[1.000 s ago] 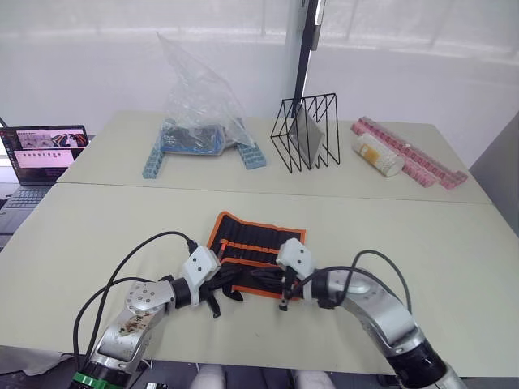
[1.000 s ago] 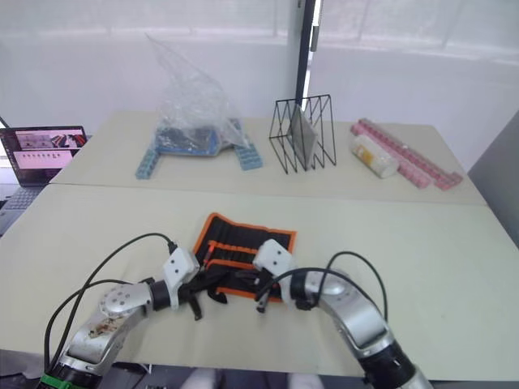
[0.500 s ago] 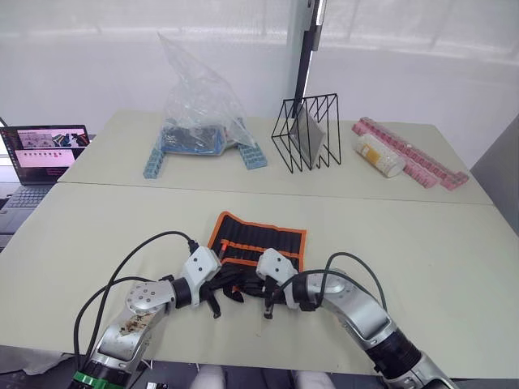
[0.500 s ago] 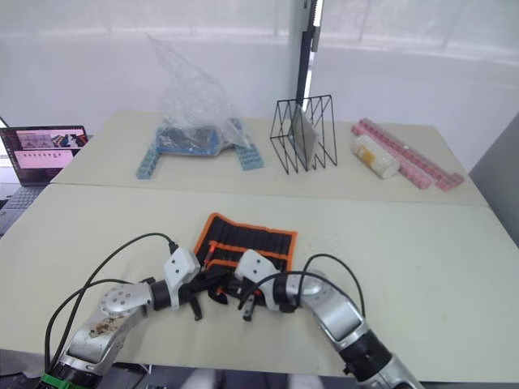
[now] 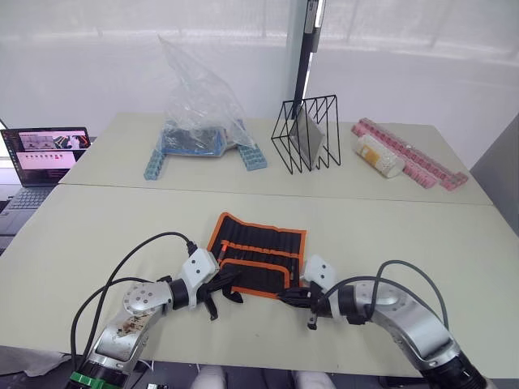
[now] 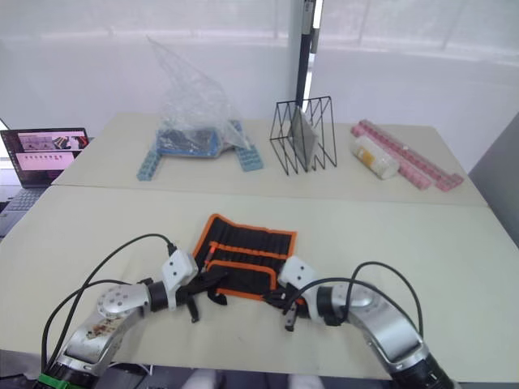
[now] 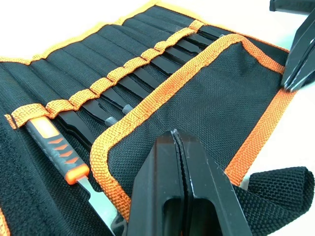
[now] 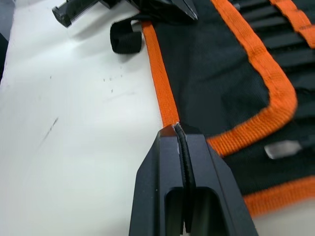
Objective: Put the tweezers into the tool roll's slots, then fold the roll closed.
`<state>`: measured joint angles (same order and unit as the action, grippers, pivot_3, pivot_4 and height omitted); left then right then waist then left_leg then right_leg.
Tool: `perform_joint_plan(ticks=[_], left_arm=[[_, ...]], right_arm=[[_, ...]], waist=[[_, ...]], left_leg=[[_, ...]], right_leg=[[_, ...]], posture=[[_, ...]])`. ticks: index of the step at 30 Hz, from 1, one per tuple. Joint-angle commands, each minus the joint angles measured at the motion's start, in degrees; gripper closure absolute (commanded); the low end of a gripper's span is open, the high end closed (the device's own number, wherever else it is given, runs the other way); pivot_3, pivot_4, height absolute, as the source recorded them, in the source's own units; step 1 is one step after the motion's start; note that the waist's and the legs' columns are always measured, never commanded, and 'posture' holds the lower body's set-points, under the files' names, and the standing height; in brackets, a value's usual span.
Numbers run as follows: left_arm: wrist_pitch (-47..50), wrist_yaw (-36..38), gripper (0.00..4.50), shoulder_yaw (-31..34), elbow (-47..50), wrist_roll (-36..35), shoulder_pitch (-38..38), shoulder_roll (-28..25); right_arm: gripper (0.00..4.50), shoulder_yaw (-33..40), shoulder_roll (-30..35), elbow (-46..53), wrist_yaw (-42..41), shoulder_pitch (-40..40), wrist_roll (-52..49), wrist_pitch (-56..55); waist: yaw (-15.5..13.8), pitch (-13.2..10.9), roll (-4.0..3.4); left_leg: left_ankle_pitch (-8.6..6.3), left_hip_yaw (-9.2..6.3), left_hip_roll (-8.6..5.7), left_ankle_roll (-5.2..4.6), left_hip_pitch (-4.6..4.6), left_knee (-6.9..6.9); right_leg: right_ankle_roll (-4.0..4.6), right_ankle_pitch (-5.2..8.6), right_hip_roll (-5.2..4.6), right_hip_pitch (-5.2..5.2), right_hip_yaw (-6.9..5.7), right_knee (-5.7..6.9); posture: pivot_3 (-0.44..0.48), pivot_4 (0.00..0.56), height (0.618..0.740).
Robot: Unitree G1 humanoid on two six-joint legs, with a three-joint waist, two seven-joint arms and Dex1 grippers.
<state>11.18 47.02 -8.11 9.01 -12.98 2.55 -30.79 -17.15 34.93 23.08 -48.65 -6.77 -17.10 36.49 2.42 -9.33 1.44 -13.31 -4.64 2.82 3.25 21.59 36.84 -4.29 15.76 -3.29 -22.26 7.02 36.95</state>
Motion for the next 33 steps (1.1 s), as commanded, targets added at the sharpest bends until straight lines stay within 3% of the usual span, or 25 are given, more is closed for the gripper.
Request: perform_joint_plan(ticks=[1,7,13,19,22,28,33], left_arm=[[0.66,0.38,4.48,-1.33,-2.73,1.96,-1.15,-0.75],[1.61,0.36,4.48,-1.19,-0.58,2.42,-0.68,-2.16],[4.80,1.56,4.48,6.61,12.17,-7.64,-2.61,-3.73],[8.17,5.00,4.48,16.72,20.35,-16.94,-9.08,-8.48],[7.43,8.19,4.50,21.35,20.38,-18.17,-14.04,-11.52],[5.05,10.59,4.50,23.72,18.01,-17.02,-17.53,-12.99],[2.38,10.42,4.50,21.38,18.42,-14.84,-18.42,-12.01]], right_arm=[[4.50,-0.62,-0.49,0.01,1.09,1.76,-0.17,1.60],[4.50,4.67,-4.61,5.53,3.39,2.06,-4.95,0.39],[4.50,12.45,-3.86,10.97,3.36,4.22,-9.54,-2.53],[4.50,16.64,-2.66,7.63,5.42,3.05,-11.95,1.88],[3.70,17.49,-1.47,4.57,6.70,1.74,-12.31,5.78],[1.62,18.67,-1.39,-0.94,5.96,-1.26,-18.23,14.84],[1.62,21.24,-5.76,-8.09,12.41,-6.31,-22.47,27.85]], waist=[[0.03,0.00,0.00],[0.09,-0.04,0.00],[0.26,-0.16,0.12],[0.18,-0.20,0.15],[0.52,-0.25,0.19],[0.02,-0.38,0.19],[0.38,-0.43,0.25]], left_leg=[[0.00,0.00,0.00,0.00,0.00,0.00],[0.00,0.00,0.00,0.00,0.08,-0.02],[0.00,0.00,0.01,0.00,0.65,-0.02],[0.00,0.01,0.01,0.00,0.82,-0.02],[0.00,0.02,0.03,0.00,0.79,-0.03],[0.00,0.04,0.01,0.00,0.79,-0.03],[0.00,0.04,0.02,0.00,0.80,-0.04]], right_leg=[[0.00,0.00,0.00,0.00,0.00,-0.01],[-0.02,-0.01,0.00,-0.07,0.00,-0.01],[-0.02,-0.02,0.01,-0.67,0.01,0.06],[0.01,-0.04,0.00,-0.86,0.03,0.07],[0.04,-0.03,0.00,-0.87,0.03,0.07],[0.14,0.01,-0.01,-0.88,0.03,0.05],[0.11,-0.04,0.00,-0.90,0.04,0.07]], posture=[[0.000,0.150,0.718],[0.000,0.150,0.718],[0.000,0.150,0.718],[0.000,0.150,0.718],[0.000,0.150,0.718],[0.000,0.150,0.718],[0.000,0.150,0.718]])
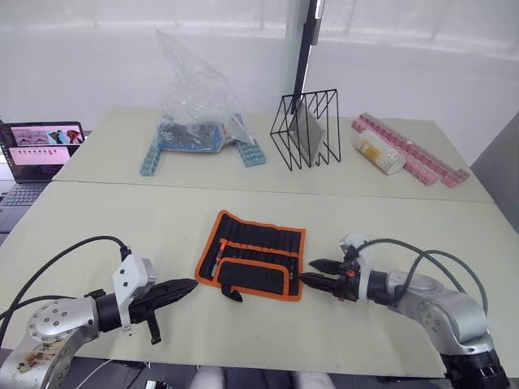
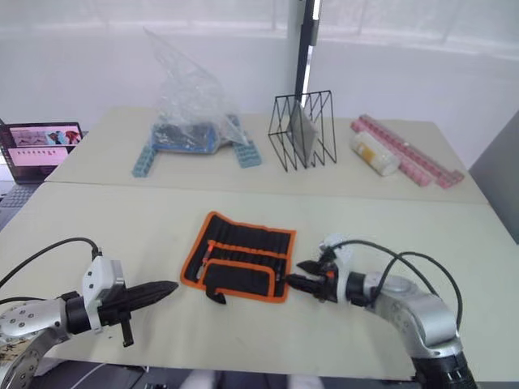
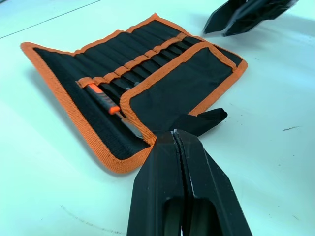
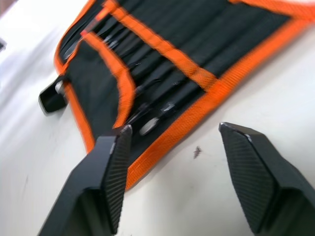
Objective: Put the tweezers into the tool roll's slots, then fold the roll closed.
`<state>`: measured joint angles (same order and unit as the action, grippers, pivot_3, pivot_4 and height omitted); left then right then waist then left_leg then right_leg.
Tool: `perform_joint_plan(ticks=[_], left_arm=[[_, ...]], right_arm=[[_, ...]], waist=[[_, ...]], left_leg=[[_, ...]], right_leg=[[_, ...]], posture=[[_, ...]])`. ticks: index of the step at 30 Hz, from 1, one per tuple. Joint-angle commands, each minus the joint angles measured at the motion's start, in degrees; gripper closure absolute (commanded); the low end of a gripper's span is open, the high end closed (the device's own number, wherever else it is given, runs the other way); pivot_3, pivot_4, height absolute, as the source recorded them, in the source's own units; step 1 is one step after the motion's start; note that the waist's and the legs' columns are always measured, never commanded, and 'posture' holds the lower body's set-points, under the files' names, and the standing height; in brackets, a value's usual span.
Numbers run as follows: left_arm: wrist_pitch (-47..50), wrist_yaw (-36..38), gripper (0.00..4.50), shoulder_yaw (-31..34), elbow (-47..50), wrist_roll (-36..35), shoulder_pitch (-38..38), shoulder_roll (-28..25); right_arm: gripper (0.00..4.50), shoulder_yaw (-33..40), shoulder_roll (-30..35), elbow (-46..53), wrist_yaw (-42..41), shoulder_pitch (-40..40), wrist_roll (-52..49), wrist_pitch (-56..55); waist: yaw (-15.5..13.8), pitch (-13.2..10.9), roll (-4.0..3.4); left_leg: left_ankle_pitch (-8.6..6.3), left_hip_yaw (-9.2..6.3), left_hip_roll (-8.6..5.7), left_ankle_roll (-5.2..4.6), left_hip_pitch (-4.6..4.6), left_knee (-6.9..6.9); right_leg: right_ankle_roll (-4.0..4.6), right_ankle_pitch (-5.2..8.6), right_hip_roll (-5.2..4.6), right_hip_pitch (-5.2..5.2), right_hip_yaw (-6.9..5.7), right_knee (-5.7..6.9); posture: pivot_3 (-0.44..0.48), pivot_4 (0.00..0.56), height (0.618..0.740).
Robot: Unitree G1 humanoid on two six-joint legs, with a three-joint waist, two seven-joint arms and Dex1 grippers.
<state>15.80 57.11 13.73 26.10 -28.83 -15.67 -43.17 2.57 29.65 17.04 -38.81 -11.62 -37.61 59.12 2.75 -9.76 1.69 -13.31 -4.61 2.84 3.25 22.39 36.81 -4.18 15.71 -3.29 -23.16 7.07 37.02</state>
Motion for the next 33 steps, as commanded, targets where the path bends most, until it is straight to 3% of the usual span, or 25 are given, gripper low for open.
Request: perform_joint_plan(ticks=[1,6,12,22,26,33], left_arm=[[-2.49,0.07,4.50,-0.61,1.61,0.76,-0.04,0.70],[-4.28,-0.24,4.50,-0.42,1.89,0.35,0.49,1.92],[-8.53,-0.09,4.50,3.20,1.54,-3.21,1.39,5.11],[-0.82,7.06,4.50,17.33,4.46,-16.14,-4.61,-3.06],[1.77,8.81,3.31,20.83,5.12,-18.45,-7.12,-4.82],[0.80,9.55,1.00,20.29,4.25,-15.65,-7.40,-4.23]], right_arm=[[1.62,2.55,-1.15,-2.94,3.00,-2.13,-3.40,7.50],[1.62,5.12,-3.30,-5.11,5.38,-3.70,-6.41,13.45],[1.62,8.12,-11.44,-6.50,9.80,-5.90,-10.90,18.89],[1.62,11.77,-14.43,-7.65,13.24,-6.72,-12.58,21.02],[1.56,11.95,-14.57,-8.11,13.68,-6.77,-12.89,21.00],[3.80,11.57,-14.70,-8.26,13.97,-6.72,-13.06,20.48]], waist=[[0.07,0.01,0.02],[0.06,0.02,0.03],[0.92,0.03,0.05],[1.39,0.00,0.01],[1.44,-0.01,-0.01],[1.43,0.01,0.03]], left_leg=[[0.00,0.00,0.00,0.00,-0.02,0.00],[0.00,0.00,0.03,0.00,-0.06,-0.01],[0.00,0.00,0.11,0.00,-0.06,-0.01],[-0.01,0.00,0.14,-0.01,-0.05,-0.07],[-0.01,0.00,0.14,-0.01,-0.06,-0.07],[-0.01,0.01,0.14,-0.01,-0.05,-0.09]], right_leg=[[0.02,-0.01,0.01,0.01,0.00,0.00],[0.00,-0.01,0.03,0.05,0.00,0.00],[0.02,-0.03,0.11,0.04,0.00,0.02],[0.04,0.02,0.13,-0.02,0.01,0.03],[0.05,0.02,0.13,-0.02,0.01,0.03],[0.08,0.04,0.13,-0.05,0.01,0.02]], posture=[[0.000,0.150,0.718],[0.000,0.150,0.718],[0.000,0.150,0.718],[0.000,0.150,0.718],[0.000,0.150,0.718],[0.000,0.150,0.718]])
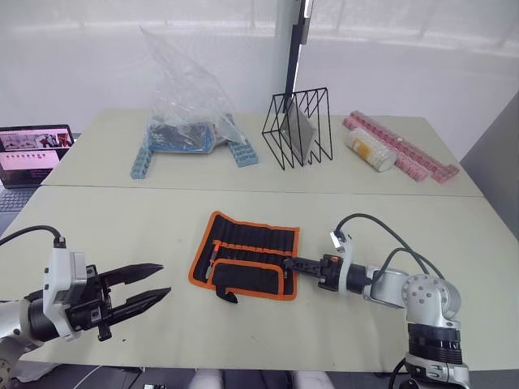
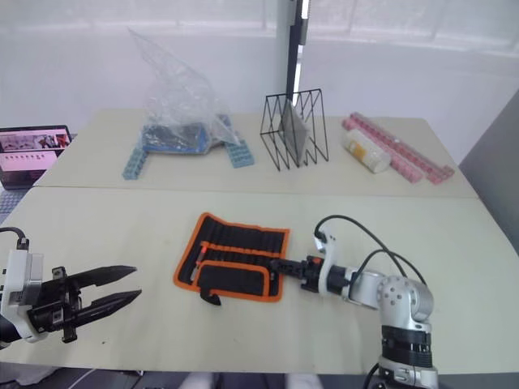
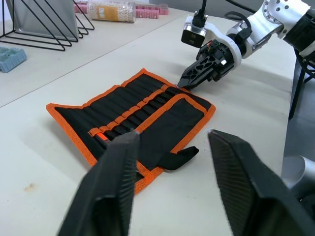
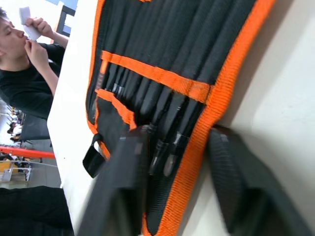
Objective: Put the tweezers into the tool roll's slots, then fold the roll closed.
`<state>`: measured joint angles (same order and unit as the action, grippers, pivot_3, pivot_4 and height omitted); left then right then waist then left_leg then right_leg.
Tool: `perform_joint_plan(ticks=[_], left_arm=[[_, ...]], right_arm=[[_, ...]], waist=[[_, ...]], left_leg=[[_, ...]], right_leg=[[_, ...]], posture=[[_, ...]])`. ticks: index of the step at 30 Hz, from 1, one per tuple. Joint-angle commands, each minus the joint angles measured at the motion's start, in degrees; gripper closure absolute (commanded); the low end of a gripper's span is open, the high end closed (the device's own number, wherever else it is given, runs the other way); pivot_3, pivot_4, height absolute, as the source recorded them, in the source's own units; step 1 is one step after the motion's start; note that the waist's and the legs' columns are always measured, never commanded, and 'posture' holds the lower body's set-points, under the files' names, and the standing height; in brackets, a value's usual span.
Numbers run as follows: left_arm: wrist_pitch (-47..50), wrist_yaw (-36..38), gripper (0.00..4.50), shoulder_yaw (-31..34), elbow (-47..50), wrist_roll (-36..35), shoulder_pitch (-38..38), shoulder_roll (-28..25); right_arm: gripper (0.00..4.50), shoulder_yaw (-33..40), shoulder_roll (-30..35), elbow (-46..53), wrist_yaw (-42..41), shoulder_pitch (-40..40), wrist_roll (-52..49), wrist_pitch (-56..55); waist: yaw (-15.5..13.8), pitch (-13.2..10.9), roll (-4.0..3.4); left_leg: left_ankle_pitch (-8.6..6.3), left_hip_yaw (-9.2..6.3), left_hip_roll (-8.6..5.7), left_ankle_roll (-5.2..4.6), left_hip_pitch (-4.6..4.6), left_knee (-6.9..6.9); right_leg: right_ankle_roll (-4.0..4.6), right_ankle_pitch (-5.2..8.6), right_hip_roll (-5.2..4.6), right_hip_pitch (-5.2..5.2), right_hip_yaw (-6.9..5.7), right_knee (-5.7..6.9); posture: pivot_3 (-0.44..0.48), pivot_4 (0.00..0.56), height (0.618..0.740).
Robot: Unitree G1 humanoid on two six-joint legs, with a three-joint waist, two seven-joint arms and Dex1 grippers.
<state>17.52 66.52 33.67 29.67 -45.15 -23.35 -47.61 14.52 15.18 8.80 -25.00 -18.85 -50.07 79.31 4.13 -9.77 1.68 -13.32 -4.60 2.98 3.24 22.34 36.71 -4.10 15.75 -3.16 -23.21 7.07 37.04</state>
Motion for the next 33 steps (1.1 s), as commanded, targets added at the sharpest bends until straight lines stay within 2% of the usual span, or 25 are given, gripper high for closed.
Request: perform_joint_plan(ticks=[1,2,3,8,20,26,33], left_arm=[[-0.97,0.05,0.64,0.13,0.82,0.87,0.29,0.44],[-1.08,-0.13,0.34,-0.14,0.98,1.17,0.38,0.66],[-1.13,-0.21,0.04,-0.38,1.07,1.41,0.49,0.80],[-1.24,-0.08,0.04,-1.00,1.11,2.33,0.80,1.34],[-2.02,-0.18,0.04,-2.76,0.73,4.64,1.44,2.20],[-2.54,-0.43,0.04,-4.31,0.09,5.65,2.23,2.36],[-2.73,-0.41,0.04,-5.23,-0.18,6.31,2.76,2.45]], right_arm=[[4.13,-0.39,-0.25,0.04,0.25,0.55,-0.72,0.27],[4.46,-0.29,-0.25,0.11,0.35,0.55,-0.93,0.30],[4.50,-0.10,-0.27,0.11,0.49,0.51,-1.16,0.31],[4.50,0.67,0.10,-0.07,0.83,0.52,-2.14,0.38],[4.50,4.18,2.25,-0.46,1.45,-0.60,-5.70,2.45],[4.50,8.72,3.98,-0.83,2.84,-5.30,-10.59,7.30],[4.50,11.70,1.26,0.72,6.54,-9.33,-15.61,12.79]], waist=[[0.09,0.03,0.06],[0.14,0.04,0.08],[0.12,0.06,0.10],[0.02,0.06,0.13],[-0.28,-0.01,0.10],[-0.17,-0.19,-0.12],[0.02,-0.25,-0.21]], left_leg=[[0.00,0.00,0.01,0.00,0.00,0.00],[0.00,0.00,0.01,0.00,-0.01,0.00],[0.00,0.00,0.01,0.00,-0.04,0.00],[0.00,0.00,0.01,0.00,-0.05,0.00],[0.00,0.01,-0.01,0.00,0.02,0.00],[0.00,0.01,-0.03,0.00,0.10,0.00],[-0.01,0.01,-0.02,-0.01,0.17,-0.06]], right_leg=[[0.00,0.00,0.00,0.00,0.00,0.00],[0.00,0.00,0.00,0.01,0.00,0.00],[0.00,-0.01,0.00,0.04,0.00,0.00],[0.31,0.14,0.00,0.04,0.01,-0.01],[0.19,0.08,-0.02,0.02,0.00,-0.02],[0.00,-0.02,-0.03,-0.06,0.00,-0.04],[0.01,-0.02,-0.01,-0.14,0.01,-0.04]], posture=[[0.000,0.150,0.718],[0.000,0.150,0.718],[0.000,0.150,0.718],[0.000,0.150,0.718],[0.000,0.150,0.718],[0.000,0.150,0.718],[0.000,0.150,0.718]])
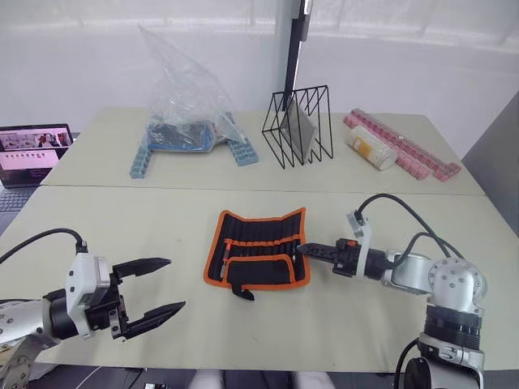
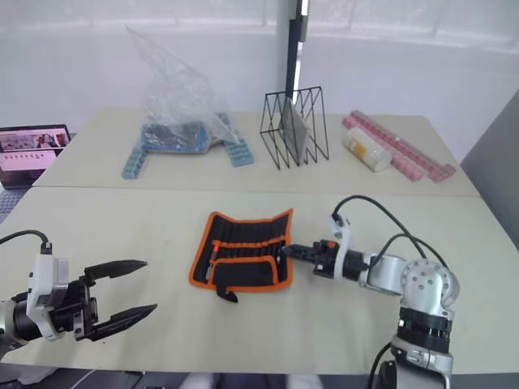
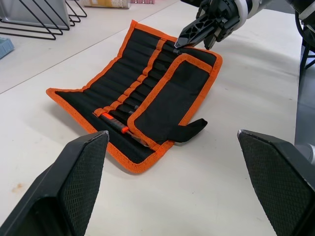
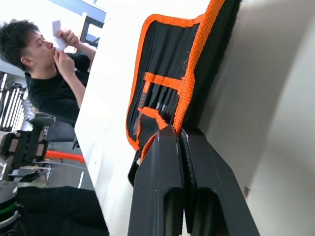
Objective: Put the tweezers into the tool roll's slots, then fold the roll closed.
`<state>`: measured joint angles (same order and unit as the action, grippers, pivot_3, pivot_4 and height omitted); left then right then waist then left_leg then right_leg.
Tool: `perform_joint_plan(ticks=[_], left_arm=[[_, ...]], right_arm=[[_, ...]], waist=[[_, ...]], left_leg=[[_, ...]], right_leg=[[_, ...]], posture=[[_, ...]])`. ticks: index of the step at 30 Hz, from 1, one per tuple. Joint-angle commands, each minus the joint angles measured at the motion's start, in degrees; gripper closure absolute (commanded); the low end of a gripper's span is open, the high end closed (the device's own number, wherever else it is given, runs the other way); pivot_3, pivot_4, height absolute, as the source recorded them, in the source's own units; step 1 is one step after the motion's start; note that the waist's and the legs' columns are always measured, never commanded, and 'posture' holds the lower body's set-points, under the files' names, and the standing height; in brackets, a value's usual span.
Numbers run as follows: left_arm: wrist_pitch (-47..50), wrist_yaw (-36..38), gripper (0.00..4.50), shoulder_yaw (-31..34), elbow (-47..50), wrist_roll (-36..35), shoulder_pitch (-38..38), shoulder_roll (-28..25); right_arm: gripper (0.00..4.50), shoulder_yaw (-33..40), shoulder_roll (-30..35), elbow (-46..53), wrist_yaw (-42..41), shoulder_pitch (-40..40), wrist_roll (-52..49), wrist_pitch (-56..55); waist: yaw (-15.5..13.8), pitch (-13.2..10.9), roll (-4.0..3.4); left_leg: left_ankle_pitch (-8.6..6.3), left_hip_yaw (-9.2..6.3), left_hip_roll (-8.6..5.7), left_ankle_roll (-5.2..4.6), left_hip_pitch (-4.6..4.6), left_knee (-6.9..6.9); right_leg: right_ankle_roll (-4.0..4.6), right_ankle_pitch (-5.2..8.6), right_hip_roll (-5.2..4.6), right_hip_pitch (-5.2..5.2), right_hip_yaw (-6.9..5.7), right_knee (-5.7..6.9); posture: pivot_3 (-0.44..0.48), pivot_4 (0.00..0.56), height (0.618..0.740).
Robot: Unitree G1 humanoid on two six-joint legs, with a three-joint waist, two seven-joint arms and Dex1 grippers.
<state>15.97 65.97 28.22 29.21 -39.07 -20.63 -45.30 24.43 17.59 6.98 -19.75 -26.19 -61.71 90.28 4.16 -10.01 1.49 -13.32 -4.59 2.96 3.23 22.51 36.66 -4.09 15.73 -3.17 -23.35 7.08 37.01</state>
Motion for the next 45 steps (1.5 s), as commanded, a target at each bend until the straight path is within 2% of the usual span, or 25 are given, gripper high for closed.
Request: perform_joint_plan(ticks=[1,9,13,16,22,32,40,45], left_arm=[[-1.24,0.17,0.04,0.17,0.23,0.33,0.05,0.12],[-1.67,0.80,0.04,0.06,-0.11,0.95,-0.22,-0.30],[-1.69,0.68,0.04,-0.36,0.08,1.10,0.00,-0.26],[-1.82,0.58,0.04,-0.65,0.21,1.25,-0.03,-0.21],[-1.94,0.66,0.04,-1.30,-0.16,1.67,0.46,-0.47],[-2.21,1.17,0.04,-1.08,-0.31,2.21,0.20,-0.51],[-2.36,1.63,0.00,-0.93,-0.63,2.74,0.20,-0.53],[-2.49,1.81,0.00,-0.90,-0.86,2.95,0.28,-0.50]], right_arm=[[4.50,1.85,-1.84,2.90,2.35,-2.47,-4.89,2.12],[4.50,-0.06,-9.48,6.37,13.82,-2.81,-8.00,2.22],[4.50,-0.90,-13.93,7.28,19.72,-1.98,-5.48,1.88],[4.50,-1.83,-16.26,8.19,23.08,-1.13,-3.71,1.56],[4.50,-5.76,-19.34,8.41,26.10,-0.26,1.55,-0.43],[4.50,-7.87,-23.64,7.11,26.95,0.82,7.73,-1.51],[1.94,-8.28,-23.94,5.81,25.31,1.99,9.99,-2.64],[1.94,-8.44,-21.42,4.54,22.61,3.03,10.34,-3.83]], waist=[[-0.02,-0.02,-0.03],[-0.03,-0.03,-0.06],[-0.01,-0.03,-0.07],[0.02,-0.03,-0.07],[0.03,-0.03,-0.08],[0.06,-0.02,-0.09],[0.07,0.10,-0.11],[0.02,0.18,-0.10]], left_leg=[[0.00,0.00,0.00,0.00,0.03,0.00],[0.00,0.00,0.00,0.00,0.25,0.00],[0.02,-0.01,0.00,-0.02,0.67,0.00],[0.02,-0.01,0.00,-0.02,0.71,0.00],[0.02,-0.01,0.00,-0.02,0.70,0.00],[0.02,-0.01,0.00,-0.02,0.68,0.00],[0.02,-0.01,0.01,-0.02,0.58,0.00],[0.02,-0.01,0.01,-0.02,0.42,0.00]], right_leg=[[0.00,0.00,0.00,-0.03,0.00,0.00],[0.07,-0.05,-0.01,-0.26,-0.01,0.03],[0.39,-0.25,0.01,-0.81,-0.01,0.20],[0.42,-0.28,0.01,-0.85,-0.01,0.20],[0.42,-0.27,0.00,-0.83,-0.02,0.18],[0.43,-0.28,0.01,-0.82,-0.03,0.19],[0.43,-0.28,0.00,-0.71,-0.03,0.19],[0.38,-0.25,0.01,-0.58,-0.03,0.19]], posture=[[0.000,0.150,0.718],[0.000,0.150,0.718],[0.000,0.150,0.718],[0.000,0.150,0.718],[0.000,0.150,0.718],[0.000,0.150,0.718],[0.000,0.150,0.718],[0.000,0.150,0.718]])
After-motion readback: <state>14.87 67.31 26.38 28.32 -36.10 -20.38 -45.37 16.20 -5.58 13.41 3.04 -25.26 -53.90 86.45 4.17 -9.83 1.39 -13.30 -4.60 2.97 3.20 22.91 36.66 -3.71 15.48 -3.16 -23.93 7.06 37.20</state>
